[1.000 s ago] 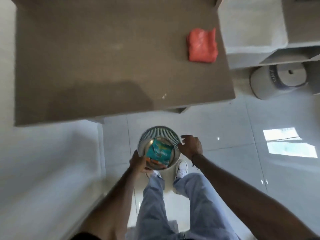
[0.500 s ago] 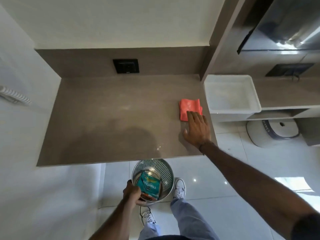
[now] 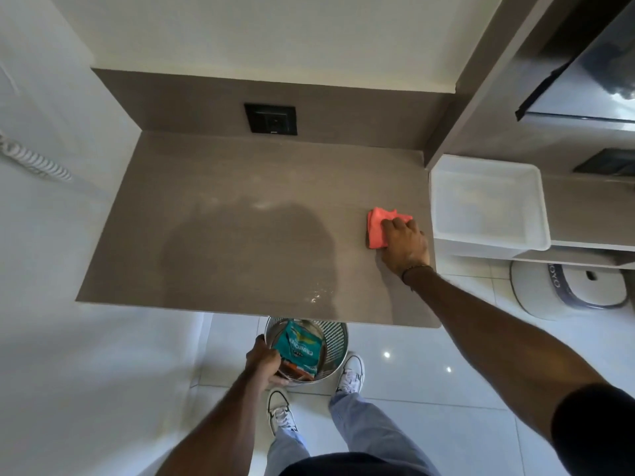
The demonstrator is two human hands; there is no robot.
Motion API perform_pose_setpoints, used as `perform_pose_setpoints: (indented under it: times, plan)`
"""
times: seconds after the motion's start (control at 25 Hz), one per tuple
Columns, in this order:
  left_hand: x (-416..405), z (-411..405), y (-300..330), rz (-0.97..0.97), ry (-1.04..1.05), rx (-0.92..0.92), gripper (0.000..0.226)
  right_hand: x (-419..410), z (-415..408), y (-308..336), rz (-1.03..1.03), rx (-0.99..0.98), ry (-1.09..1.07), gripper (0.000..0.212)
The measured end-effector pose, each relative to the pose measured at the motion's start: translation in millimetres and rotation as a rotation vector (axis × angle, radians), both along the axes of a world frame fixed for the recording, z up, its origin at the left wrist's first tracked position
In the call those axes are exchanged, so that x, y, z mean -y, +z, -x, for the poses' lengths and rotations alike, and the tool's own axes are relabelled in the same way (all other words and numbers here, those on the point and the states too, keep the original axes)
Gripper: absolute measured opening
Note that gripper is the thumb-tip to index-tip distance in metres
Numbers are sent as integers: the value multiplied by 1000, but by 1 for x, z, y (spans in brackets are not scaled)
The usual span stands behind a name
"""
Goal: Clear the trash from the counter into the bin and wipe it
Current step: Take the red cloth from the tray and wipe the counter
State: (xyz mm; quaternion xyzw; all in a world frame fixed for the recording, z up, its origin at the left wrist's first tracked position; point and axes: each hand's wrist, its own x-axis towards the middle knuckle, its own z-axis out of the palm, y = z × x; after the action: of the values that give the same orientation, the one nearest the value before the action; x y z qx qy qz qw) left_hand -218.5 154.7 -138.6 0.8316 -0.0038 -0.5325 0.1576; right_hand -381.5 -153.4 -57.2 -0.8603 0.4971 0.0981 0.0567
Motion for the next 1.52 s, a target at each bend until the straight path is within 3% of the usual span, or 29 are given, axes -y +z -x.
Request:
perform_pose_setpoints:
  times: [0.12, 0.24, 0.32, 0.4, 0.52, 0.6, 0.64, 0.76, 0.92, 1.12, 1.2, 1.32, 1.4, 1.52]
  plan:
    - [0, 0, 1, 10, -2, 6, 17, -46, -2, -7, 37, 116, 7, 46]
    - [-5, -5, 3, 25, -1, 5, 14, -133, -14, -13, 8, 221, 208, 47]
    - [-10, -9, 8, 37, 23, 4, 17, -187, -28, -14, -71, 268, 368, 42]
    - [-17, -14, 12, 61, 20, -3, 25, -212, -44, -9, -251, 342, 393, 35]
    - [-28, -24, 18, 87, 27, -2, 29, -208, -55, 7, -605, 622, 3, 29]
    - [-34, -31, 19, 71, -27, 7, 29, -185, -51, 17, -513, 847, -273, 26]
    - [-37, -34, 20, 67, -44, 14, 29, -169, -47, 21, -369, 860, -331, 25]
    - [-46, -41, 22, 80, -54, 19, 27, -128, -38, 30, -6, 619, -385, 25]
    - [-58, -49, 20, 101, -46, 19, 28, -151, -65, 18, -162, 167, -135, 40]
    - [-69, -56, 22, 110, -27, 10, 37, -215, -105, 14, -343, 294, 83, 35]
    - [-72, -57, 24, 118, -2, -6, 41, -214, -109, 22, -623, 474, -85, 34]
    - [-75, -57, 26, 123, 10, -17, 41, -184, -96, 28, -868, 806, -649, 25]
    - [-76, -56, 26, 122, -5, -13, 35, -162, -75, 28, -895, 886, -895, 25]
    - [-73, -53, 20, 121, -35, 9, 23, -143, -44, 25, -629, 677, -860, 31]
